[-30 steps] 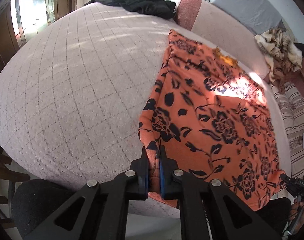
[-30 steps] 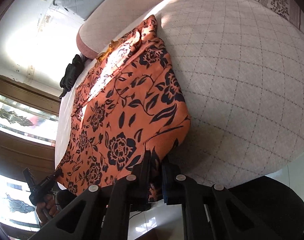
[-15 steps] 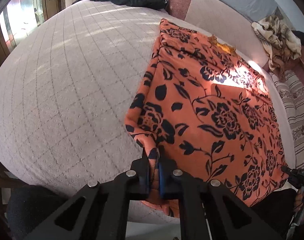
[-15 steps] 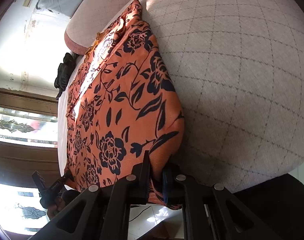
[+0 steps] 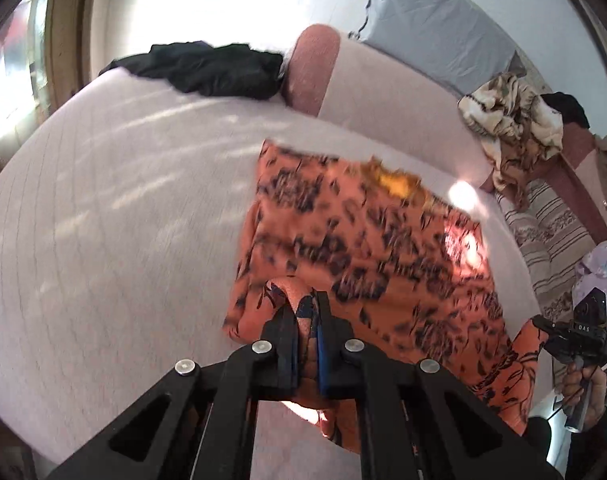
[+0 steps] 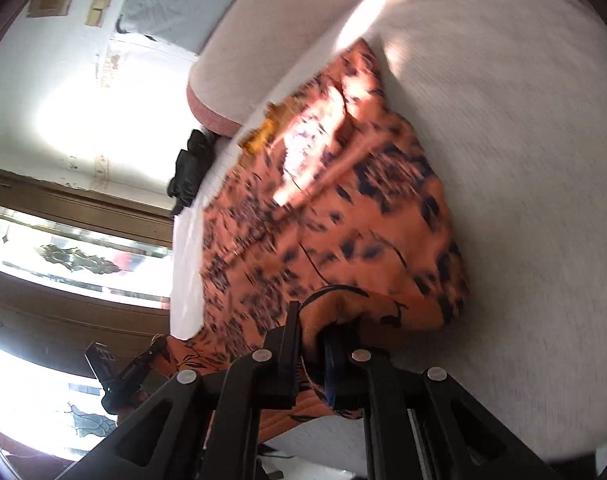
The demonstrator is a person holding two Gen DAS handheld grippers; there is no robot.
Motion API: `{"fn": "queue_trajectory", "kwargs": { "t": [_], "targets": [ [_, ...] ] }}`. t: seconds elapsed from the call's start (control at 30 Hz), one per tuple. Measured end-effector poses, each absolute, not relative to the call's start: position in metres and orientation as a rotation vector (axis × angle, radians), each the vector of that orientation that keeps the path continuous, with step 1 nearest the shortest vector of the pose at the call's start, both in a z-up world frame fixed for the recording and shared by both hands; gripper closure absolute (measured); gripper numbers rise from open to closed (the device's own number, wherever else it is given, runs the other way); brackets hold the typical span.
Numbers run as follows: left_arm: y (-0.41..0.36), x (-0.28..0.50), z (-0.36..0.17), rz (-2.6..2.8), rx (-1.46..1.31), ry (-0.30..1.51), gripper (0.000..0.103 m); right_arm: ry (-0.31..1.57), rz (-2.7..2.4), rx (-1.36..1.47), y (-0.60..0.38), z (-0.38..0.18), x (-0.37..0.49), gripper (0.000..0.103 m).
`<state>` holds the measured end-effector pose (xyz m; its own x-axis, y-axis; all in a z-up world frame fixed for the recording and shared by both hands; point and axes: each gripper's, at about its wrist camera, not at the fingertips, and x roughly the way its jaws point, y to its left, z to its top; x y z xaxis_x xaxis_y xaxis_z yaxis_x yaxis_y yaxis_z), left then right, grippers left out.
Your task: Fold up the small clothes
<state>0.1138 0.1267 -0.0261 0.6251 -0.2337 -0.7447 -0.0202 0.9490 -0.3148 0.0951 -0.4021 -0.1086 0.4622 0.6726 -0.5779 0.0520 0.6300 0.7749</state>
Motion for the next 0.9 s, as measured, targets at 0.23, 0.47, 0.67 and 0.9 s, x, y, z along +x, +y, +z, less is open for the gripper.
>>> {"fn": "queue_trajectory", "kwargs": {
  "t": [0.23, 0.47, 0.67, 0.9],
  "targets": [
    [0.116, 0.285, -0.051, -0.036, -0.282, 0.907, 0.041, 0.797, 0.370, 0.910, -0.423, -0.092, 0.268, 0.074],
    [0.169, 0.306, -0.096, 0.182, -0.371, 0.884, 0.032, 0.791, 0.170, 0.823, -0.425, -0.132, 0.241, 0.034],
    [0.173, 0.190, -0.077, 0.145, -0.432, 0.800, 0.031, 0.816, 0.234, 0.812, -0.391, -0.129, 0.140, 0.034],
    [0.129, 0.154, -0.139, 0.167, -0.550, 0.928, 0.028, 0.861, 0.170, 0.980, -0.363, -0.173, 0.145, 0.033]
  ]
}}
